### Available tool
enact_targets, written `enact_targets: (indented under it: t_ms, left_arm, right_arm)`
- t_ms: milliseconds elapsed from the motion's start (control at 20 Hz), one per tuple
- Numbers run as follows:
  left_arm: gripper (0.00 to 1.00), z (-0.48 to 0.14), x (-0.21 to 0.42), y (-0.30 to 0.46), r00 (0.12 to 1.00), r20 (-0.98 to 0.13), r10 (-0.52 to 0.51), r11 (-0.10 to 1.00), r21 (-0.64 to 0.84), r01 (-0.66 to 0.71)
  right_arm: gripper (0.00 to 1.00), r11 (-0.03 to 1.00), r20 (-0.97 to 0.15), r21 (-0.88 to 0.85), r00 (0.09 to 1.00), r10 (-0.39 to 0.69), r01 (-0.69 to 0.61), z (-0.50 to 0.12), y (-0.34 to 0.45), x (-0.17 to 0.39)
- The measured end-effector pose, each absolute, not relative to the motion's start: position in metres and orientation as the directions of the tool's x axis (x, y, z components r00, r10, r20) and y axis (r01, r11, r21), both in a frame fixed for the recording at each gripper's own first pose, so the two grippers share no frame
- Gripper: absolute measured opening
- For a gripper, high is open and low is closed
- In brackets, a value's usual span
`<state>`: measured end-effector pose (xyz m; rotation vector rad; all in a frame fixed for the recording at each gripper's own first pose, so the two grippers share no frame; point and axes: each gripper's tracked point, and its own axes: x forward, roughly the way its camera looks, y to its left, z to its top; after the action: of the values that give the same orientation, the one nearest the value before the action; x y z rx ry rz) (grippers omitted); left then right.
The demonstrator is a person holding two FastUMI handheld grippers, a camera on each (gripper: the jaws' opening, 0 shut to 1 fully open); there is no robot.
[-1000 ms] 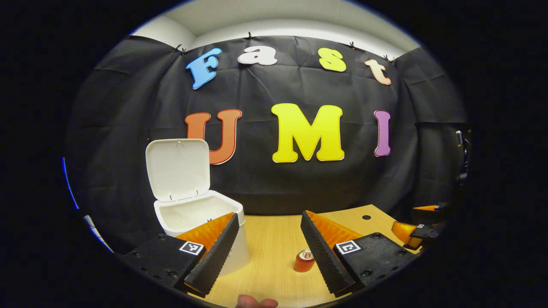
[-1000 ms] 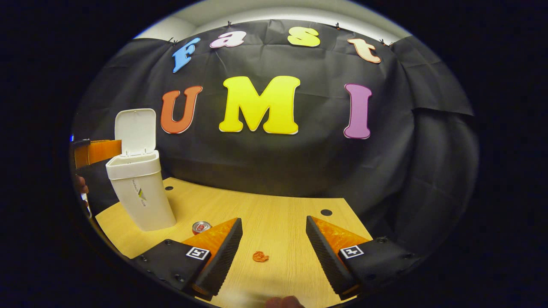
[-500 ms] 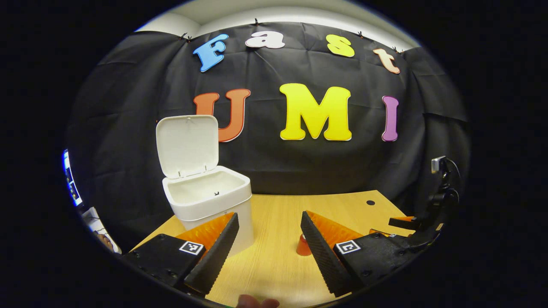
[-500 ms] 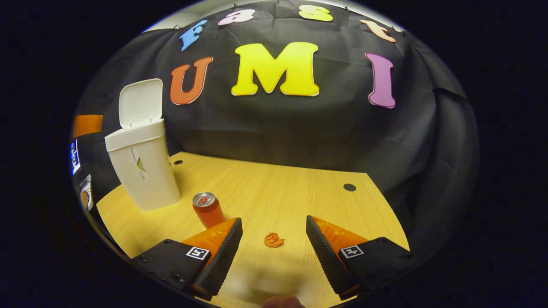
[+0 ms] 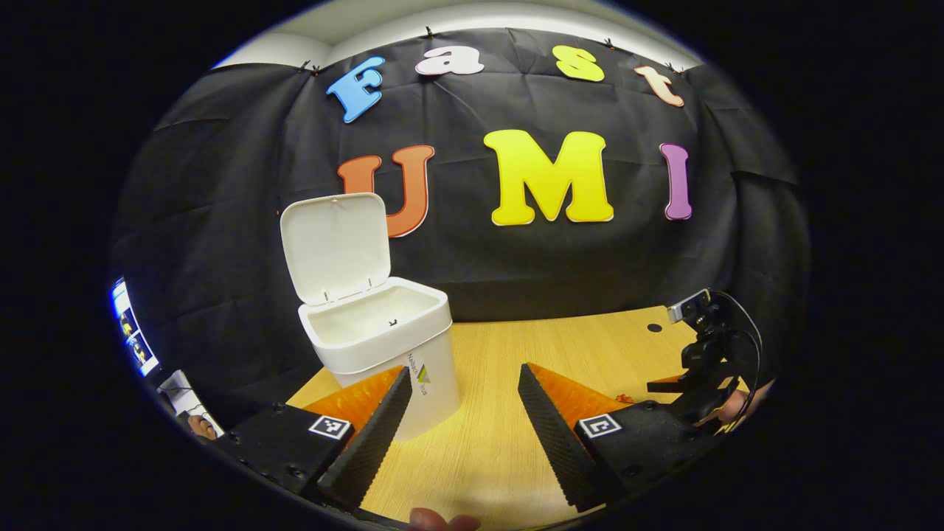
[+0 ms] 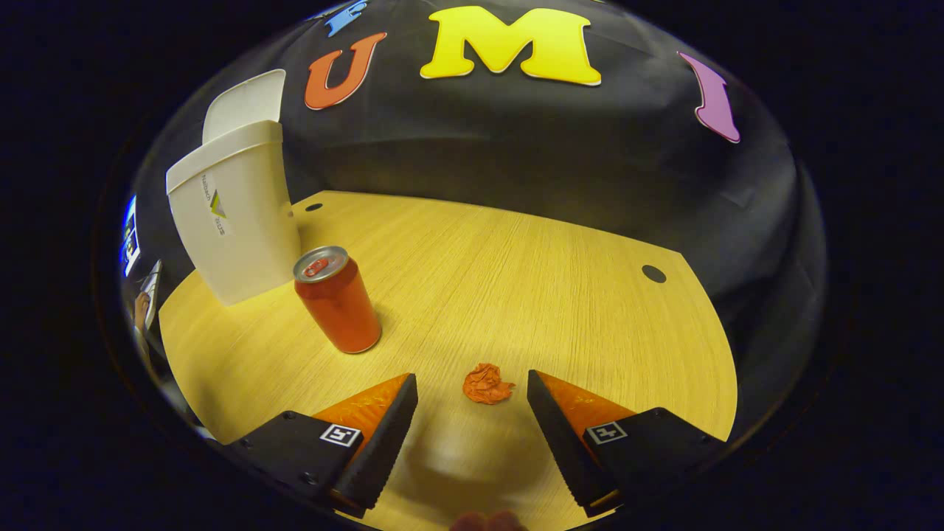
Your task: Press the lid of the desktop garbage bin to open it, pick up the crumpled paper on the desktop and throw it into the bin, then pick up the pop can on the desktop and drop it into the bin, and finally close the garbage bin lid.
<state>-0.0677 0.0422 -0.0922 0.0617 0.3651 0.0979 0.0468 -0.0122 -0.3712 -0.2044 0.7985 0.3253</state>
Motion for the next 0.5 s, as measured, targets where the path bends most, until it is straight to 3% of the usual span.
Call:
enact_targets:
  t_ms: [500]
  left_arm:
    - [0.96, -0.108, -0.081, 0.066, 0.894, -0.404, 0.192, 0.981, 0.079, -0.175]
  right_arm:
    - [0.95, 0.946, -0.802, -0.014, 0.569, 0.183, -0.325, -0.418, -0.013, 0.065]
